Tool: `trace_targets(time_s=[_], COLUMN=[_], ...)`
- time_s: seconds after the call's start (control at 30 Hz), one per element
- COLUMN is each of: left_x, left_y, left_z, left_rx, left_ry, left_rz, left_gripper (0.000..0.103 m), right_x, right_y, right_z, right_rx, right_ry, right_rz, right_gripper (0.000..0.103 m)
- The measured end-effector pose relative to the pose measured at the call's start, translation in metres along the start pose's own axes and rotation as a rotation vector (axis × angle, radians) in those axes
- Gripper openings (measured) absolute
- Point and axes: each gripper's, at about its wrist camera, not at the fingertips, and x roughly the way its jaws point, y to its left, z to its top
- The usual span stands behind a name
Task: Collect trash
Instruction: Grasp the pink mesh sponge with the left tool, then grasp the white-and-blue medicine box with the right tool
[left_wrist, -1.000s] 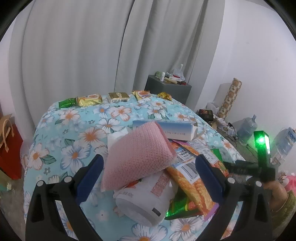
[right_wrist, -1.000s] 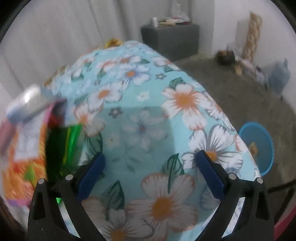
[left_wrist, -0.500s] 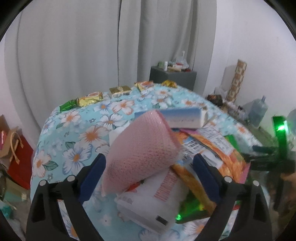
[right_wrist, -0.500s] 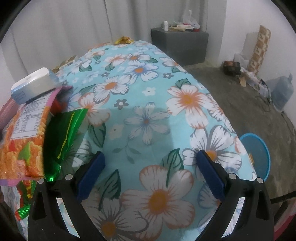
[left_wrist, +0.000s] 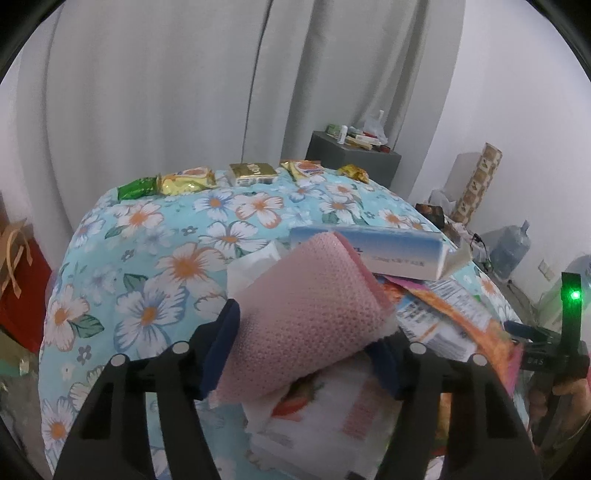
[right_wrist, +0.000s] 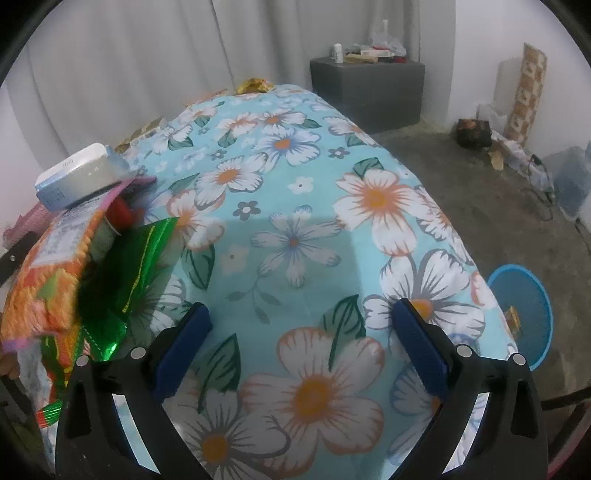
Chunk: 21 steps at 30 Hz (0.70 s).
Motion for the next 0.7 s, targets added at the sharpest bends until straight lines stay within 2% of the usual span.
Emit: trace_targets(time_s=[0.2,0.3,0.37,0.4,0.53,0.6,0.7], left_x=[-0.011,-0.014,-0.017,-0.018,-0.021,-0.022,-0.022], left_y=[0.013,0.020,0.025,0.027,0.037,0.041,0.043], left_z=[0.000,0.000,0.001,0.001,0.003,0.003,0.002], left_rx=[-0.038,-0.062,-0.078,-0.085,-0.132,-0.159,-0.174], left_ry=[-0.025,-0.034,-0.044,-0.051,-0.057,-0.055,-0.053], left_rz=[-0.022,-0.025,-0.026,-0.023,-0.031,-0.036,-0.034], left_gripper=[0.057,0.052,0.048,0.047,0.045,0.044,0.044], right_x=[-0.013,-0.026,-0.038,-0.043,-0.055,-0.049,-0.033], right_y=[-0.011,-0.015,-0.015,-0.013,0.007,0.020,0.034], right_z=[0.013,0.021,0.029,0.033,0.055,0.067,0.080], right_rx=[0.067,0.113,0.145,0.158,0.218,0.255,0.322], right_ry=[0.053,0.036,0.017,0.007,-0.005,0.022,0.087], right_rz=[0.049,0.099,0.165,0.203,0.453,0.589,0.710], right_gripper=[0.095,0.090,0.084,0.083,0.073,0.070,0.060])
